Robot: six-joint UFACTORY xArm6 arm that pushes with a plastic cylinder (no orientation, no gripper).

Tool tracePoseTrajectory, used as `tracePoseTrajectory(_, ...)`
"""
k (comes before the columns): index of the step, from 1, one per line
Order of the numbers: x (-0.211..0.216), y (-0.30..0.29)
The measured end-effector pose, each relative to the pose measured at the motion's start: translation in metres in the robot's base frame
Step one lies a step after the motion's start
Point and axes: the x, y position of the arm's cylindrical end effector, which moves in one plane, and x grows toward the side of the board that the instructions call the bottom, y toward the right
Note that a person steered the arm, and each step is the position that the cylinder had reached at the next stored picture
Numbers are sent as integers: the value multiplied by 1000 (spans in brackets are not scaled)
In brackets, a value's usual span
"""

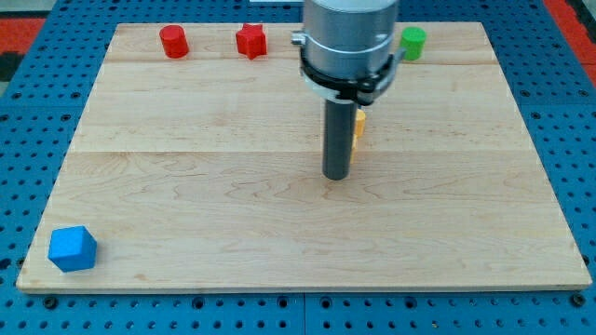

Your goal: Place the blue cube bellow the yellow pentagon

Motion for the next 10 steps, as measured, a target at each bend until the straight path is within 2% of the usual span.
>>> tracePoseTrajectory(1, 8, 23)
tracePoseTrajectory(2, 46, 17)
tracePoseTrajectory(3, 108, -13)
tracePoseTrajectory(4, 140, -70)
tracePoseTrajectory(5, 140, -70)
tracePoseTrajectory(7, 136, -325)
tracePoseTrajectory(8, 132, -355)
tracePoseTrajectory(10, 109, -312)
